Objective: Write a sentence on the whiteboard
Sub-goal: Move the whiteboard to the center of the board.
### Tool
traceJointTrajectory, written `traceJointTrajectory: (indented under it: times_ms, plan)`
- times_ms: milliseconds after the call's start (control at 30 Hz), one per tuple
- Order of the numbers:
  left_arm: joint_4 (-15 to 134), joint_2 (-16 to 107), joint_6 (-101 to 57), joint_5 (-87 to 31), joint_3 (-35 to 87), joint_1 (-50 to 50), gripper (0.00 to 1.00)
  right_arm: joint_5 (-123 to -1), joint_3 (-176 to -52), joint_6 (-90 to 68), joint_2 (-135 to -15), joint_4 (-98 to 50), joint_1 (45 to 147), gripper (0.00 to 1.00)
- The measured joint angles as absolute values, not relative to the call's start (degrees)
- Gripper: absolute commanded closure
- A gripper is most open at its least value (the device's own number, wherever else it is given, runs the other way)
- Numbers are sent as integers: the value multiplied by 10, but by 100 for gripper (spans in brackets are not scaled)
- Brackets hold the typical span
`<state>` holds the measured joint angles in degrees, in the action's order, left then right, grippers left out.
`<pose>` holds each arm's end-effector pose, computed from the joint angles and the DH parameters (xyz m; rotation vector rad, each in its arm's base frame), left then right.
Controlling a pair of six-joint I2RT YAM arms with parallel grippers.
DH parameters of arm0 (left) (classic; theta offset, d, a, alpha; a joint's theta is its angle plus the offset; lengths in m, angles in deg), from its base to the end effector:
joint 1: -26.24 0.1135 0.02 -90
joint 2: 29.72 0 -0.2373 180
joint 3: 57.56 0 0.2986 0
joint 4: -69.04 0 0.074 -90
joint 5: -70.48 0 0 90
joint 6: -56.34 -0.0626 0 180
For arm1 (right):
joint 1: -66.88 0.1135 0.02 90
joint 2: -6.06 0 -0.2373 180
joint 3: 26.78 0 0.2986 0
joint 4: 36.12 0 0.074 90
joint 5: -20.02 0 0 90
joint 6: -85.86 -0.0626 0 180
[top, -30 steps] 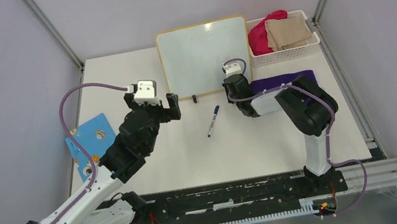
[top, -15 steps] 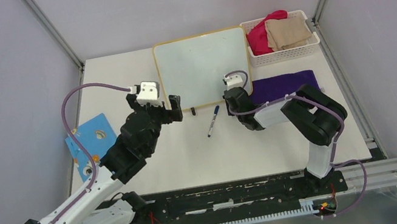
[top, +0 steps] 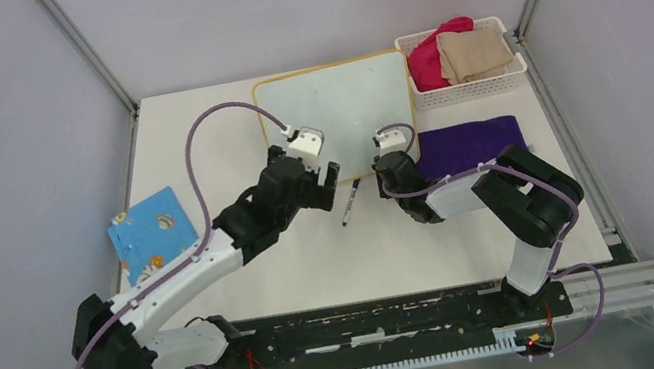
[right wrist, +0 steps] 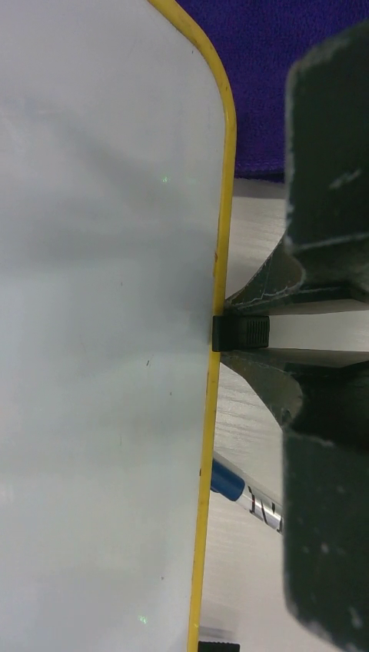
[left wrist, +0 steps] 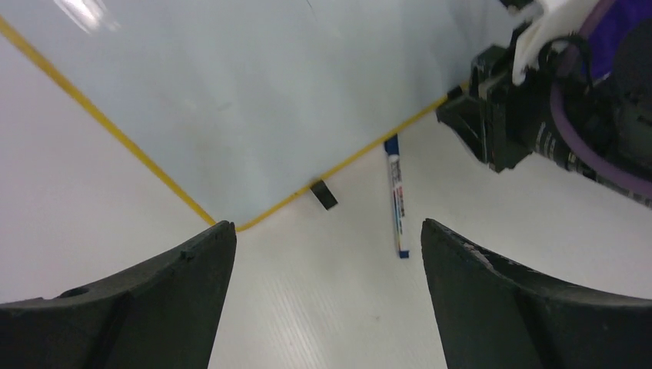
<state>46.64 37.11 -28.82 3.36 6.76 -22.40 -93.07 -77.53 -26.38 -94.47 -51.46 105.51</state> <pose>0.2458 -0.2424 0.2631 0.4959 1.9119 -0.2085 0.3002 0.2085 0.0444 -0.0761 2.1225 0.1916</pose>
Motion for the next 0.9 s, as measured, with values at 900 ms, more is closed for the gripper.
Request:
traceJointTrajectory:
  times_ms: [900]
  plan:
    - [589,665,-121,-27,16,-257,32,-905,-751,-262,-940,-553,1041,100]
